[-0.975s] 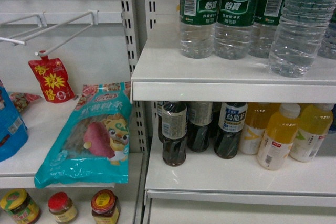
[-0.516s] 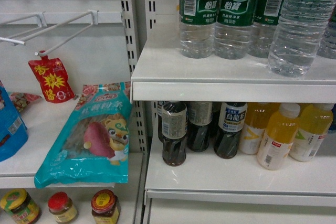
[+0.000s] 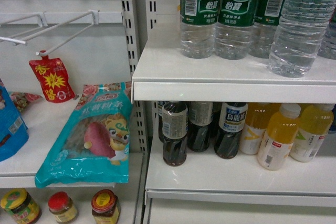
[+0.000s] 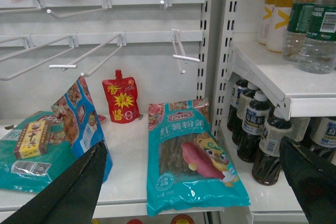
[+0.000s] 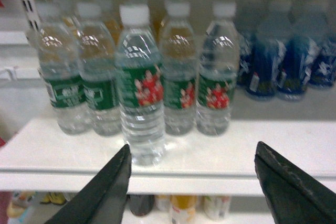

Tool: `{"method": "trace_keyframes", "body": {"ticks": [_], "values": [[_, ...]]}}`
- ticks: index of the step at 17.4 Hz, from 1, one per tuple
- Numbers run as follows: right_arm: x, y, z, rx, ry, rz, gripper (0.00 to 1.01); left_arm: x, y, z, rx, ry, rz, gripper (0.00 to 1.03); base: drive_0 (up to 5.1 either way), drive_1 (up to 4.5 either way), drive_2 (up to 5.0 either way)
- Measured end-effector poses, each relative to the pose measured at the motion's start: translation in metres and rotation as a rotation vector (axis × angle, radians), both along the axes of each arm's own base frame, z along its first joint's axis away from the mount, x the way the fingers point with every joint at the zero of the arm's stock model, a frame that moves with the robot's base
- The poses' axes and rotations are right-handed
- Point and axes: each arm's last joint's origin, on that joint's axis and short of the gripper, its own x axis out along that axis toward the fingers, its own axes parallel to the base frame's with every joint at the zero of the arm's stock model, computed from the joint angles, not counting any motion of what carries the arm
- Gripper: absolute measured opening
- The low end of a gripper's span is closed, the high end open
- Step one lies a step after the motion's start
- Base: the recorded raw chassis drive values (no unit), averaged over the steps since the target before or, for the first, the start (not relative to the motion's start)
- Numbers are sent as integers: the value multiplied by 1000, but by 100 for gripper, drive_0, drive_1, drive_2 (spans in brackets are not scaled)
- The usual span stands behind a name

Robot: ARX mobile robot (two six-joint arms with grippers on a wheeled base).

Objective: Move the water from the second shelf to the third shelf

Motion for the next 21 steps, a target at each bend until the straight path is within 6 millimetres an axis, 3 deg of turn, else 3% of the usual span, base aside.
{"method": "trace_keyframes", "body": {"ticks": [2,5,6,19,21], "values": [[-28,-18,-35,-1,18,-22,49,0,0,0,0,0,-1,98,0,0,0],[-39,-22,-58,0,-6,-18,8,0,0,0,0,0,0,98,0,0,0],[-41,-22,-66,-1,4,-19,2,0,0,0,0,0,0,98,0,0,0],[-70,-22,-113,-3,32,-20,2,0,0,0,0,1,1,98,0,0,0],[-71,-22,-110,-3,-5,-19,2,0,0,0,0,0,-1,98,0,0,0]]}}
